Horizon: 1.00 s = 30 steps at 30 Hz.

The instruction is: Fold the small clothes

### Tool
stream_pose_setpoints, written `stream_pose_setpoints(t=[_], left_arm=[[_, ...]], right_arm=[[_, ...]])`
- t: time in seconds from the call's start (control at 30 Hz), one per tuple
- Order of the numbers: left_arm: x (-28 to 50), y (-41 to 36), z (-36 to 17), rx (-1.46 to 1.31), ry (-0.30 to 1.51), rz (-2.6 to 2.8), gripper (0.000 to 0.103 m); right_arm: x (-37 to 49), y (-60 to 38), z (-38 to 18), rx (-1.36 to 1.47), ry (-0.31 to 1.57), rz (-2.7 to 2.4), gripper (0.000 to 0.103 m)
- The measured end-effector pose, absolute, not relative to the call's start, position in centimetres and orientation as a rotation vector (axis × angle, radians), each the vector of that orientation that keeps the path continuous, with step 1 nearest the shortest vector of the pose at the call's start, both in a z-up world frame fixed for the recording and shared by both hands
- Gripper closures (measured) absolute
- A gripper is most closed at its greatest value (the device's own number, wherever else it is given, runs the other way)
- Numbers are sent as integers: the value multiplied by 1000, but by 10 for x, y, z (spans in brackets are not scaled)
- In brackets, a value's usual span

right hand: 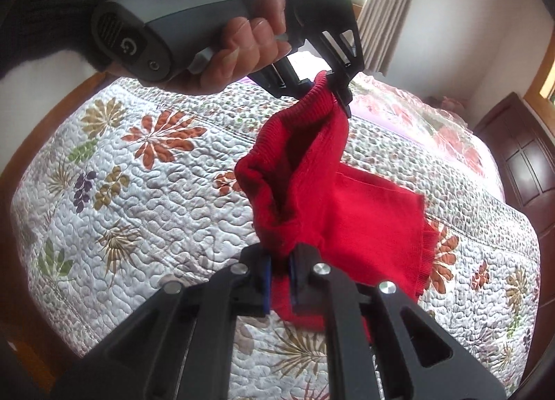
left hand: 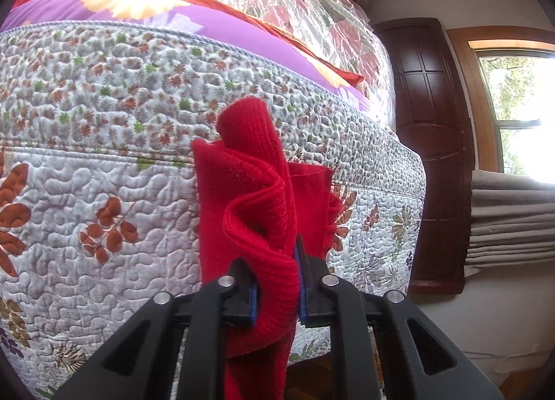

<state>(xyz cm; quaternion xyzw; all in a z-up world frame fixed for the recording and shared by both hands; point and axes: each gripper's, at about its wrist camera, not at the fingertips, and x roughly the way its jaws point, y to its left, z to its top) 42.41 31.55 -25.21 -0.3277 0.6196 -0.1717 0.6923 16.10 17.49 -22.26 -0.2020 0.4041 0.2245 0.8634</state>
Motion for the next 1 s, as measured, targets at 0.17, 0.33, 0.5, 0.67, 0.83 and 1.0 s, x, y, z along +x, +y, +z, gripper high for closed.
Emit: stream_pose_setpoints(t=[0.17,0.33,0.5,0.67,0.83,1.0], left_arm=[[431,288,-252,-705,1396,-381,88],[438,262,-256,-683,1411,-371,88],[446,235,-263,-651,1419,-352,88],[453,206,-270,-604,1434,-347,88],[458,170,-283,-554,1464,-350,88],[462,139,-301,-504,1487,-318,88]], right_arm=[[168,144,-222,-360,859,440,97],[175,112,-227,-294,882,403,97],[182,84,-236,-230,911,366,97],[190,56,-245,-161,945,333,97],[194,29,-258,-103,980,304,97],[198,3,-276,-46,1029,287,97]])
